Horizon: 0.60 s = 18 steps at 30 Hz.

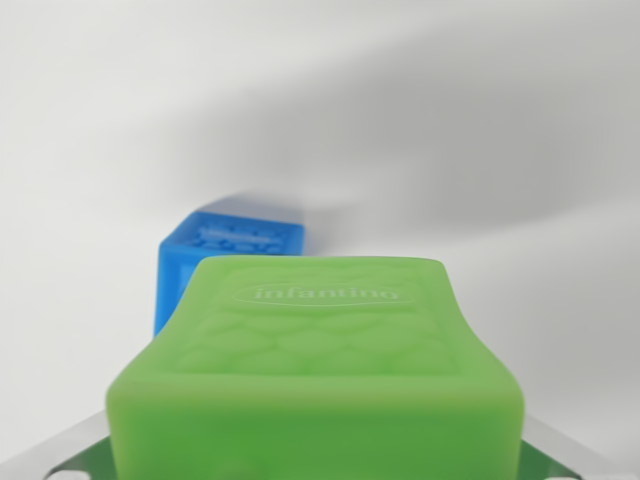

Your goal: Stack cube

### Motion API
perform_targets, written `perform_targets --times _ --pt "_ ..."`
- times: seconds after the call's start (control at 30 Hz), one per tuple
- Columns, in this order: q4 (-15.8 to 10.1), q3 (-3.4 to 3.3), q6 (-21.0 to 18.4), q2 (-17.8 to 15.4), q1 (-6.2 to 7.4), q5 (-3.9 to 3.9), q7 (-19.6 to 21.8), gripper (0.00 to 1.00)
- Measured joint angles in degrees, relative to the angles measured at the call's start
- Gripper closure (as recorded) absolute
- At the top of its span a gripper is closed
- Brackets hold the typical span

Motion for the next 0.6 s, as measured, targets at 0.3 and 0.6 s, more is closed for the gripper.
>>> perform_targets --times 0.3,0.6 --pt "0.40 0.02 0.05 0.46 1.68 0.00 3.00 1.00" --pt "0.91 0.04 0.06 0.92 3.43 0.00 6.16 1.00"
